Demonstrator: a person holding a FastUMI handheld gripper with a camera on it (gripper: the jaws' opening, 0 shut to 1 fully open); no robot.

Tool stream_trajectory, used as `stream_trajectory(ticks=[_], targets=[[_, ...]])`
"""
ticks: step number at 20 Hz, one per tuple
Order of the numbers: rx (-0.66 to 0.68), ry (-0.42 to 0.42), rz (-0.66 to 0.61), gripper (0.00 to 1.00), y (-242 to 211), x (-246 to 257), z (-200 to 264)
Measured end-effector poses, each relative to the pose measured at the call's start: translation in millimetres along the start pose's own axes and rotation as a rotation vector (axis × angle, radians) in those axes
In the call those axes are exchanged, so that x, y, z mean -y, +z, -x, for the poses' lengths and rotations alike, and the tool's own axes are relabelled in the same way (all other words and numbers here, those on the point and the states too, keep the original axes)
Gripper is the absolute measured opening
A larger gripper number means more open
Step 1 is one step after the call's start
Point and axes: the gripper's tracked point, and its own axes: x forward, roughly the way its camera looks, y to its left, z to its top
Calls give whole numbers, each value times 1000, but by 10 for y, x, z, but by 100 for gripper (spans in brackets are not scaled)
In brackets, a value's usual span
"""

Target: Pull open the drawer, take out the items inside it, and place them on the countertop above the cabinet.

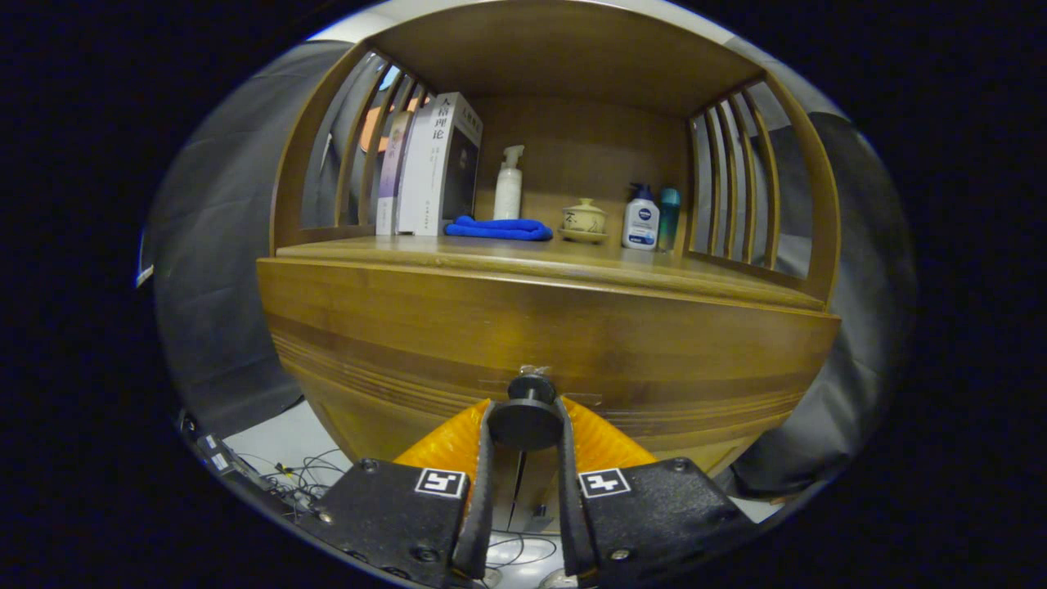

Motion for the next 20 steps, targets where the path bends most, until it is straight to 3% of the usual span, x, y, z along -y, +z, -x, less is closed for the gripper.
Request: stream_trajectory(ticks=[20], targets=[[40, 18, -44, 37, -411, -35, 1203]])
